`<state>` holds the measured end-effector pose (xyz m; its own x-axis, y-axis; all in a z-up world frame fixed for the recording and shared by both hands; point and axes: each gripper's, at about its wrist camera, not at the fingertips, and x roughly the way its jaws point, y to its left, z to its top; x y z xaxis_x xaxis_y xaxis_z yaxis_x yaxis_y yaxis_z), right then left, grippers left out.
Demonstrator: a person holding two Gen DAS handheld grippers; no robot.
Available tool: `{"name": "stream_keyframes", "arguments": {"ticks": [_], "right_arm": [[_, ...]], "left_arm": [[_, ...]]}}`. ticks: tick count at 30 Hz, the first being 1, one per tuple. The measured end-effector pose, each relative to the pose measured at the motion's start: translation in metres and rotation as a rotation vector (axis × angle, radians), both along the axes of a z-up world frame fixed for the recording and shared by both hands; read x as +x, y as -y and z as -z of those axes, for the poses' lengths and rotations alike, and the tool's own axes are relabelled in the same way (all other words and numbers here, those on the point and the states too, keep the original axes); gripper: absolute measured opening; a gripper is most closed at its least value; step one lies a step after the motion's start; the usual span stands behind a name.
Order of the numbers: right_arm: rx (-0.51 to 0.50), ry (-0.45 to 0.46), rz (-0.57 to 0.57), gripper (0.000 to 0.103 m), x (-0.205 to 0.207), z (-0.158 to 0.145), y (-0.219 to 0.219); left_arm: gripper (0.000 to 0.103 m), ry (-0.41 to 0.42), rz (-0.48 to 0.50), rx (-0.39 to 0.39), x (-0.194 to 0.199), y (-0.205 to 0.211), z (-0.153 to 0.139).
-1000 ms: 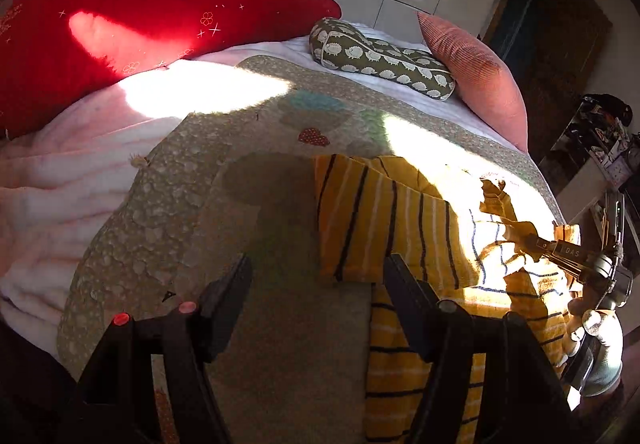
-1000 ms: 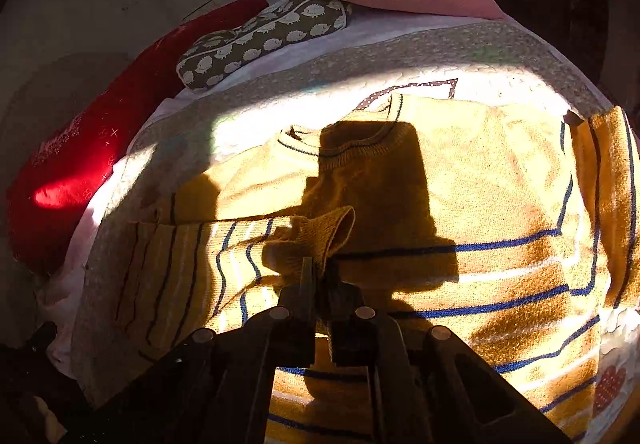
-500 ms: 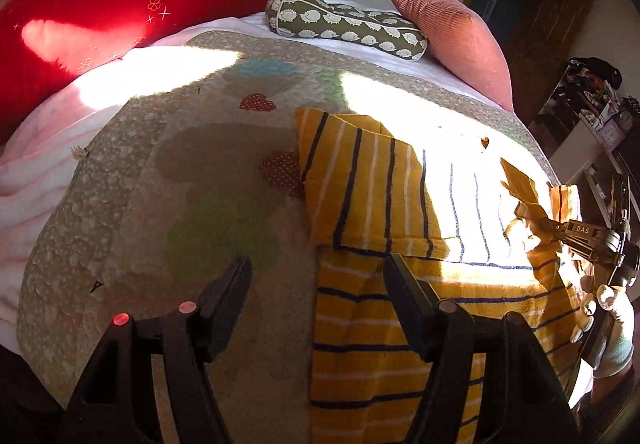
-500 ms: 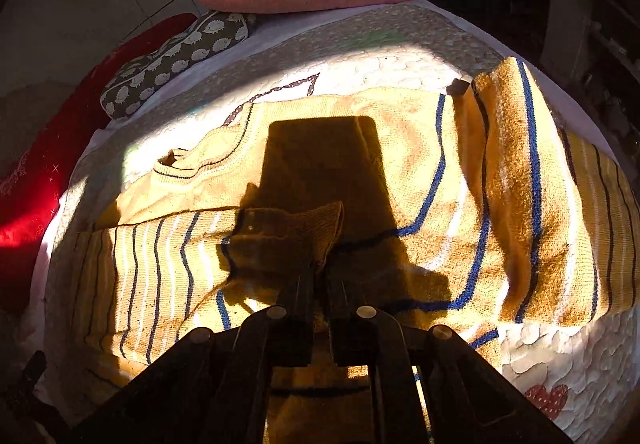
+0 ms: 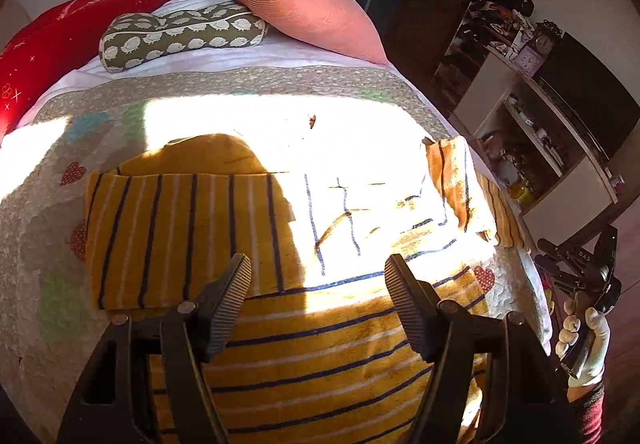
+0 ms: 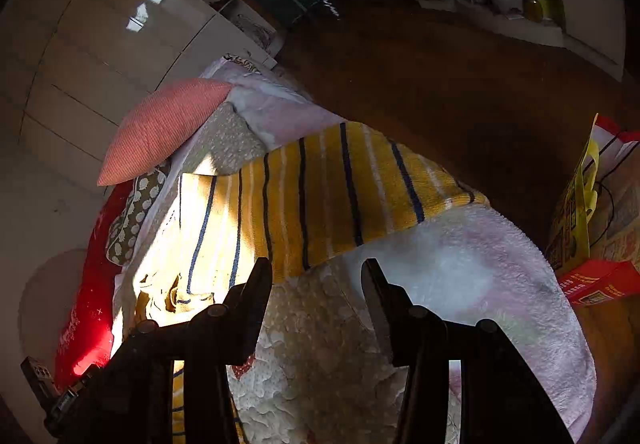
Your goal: Fold small clothes
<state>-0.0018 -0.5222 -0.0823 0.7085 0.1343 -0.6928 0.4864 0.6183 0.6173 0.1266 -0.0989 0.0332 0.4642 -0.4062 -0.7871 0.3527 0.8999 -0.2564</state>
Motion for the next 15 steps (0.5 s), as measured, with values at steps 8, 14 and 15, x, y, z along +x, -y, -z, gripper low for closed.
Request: {"name": "stream_keyframes", "arguments": {"ticks": [8,14,15], "right_arm": [[0.215,0.023,0.184,0.05,0.004,0.047,0.05],[0.272,0.131,0.31,0.021,0.011,0.062,0.074],[0.247,0.149,0.303,0.009,0.012,0.055,0.073]], "left_arm": [[0.069,-0.008,0.173,0.027,-0.008,0.119,0.012],[0.069,-0.015,0.121,0.048,-0.017,0.088,0.021],[0.069,-0.02,0.097,0.051,-0.016,0.073,0.022]]}}
